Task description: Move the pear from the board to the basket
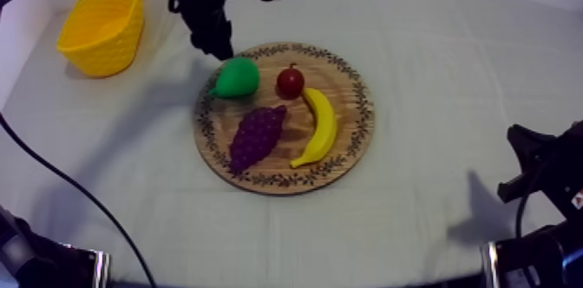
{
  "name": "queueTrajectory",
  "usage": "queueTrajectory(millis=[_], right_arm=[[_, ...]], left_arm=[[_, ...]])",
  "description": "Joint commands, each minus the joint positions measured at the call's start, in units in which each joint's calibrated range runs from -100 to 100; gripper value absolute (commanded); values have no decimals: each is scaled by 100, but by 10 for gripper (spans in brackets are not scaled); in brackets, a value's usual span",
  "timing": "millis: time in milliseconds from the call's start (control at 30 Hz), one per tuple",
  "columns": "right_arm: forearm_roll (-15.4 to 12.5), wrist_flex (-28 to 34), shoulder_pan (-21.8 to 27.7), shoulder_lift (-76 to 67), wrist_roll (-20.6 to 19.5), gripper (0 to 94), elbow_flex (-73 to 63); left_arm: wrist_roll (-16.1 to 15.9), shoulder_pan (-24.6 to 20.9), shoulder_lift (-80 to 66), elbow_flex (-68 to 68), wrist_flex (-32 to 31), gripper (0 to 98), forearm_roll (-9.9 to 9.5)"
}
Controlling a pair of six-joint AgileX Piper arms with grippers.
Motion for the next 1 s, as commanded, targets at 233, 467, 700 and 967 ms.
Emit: queueTrajectory(millis=[233, 467, 700, 967], right_arm=[[-1, 4, 1, -4, 1, 4, -5], [-1, 4, 1, -4, 1, 4, -5], [-1, 4, 1, -4, 1, 4, -5], [-1, 4, 1, -4, 1, 4, -5]], left_arm=[[105, -2, 540, 104, -220, 907, -7], [167, -8, 930, -162, -243, 940, -47], [187, -19, 1368, -490, -230, 949, -92], [234, -27, 1884, -882, -186, 953, -129]])
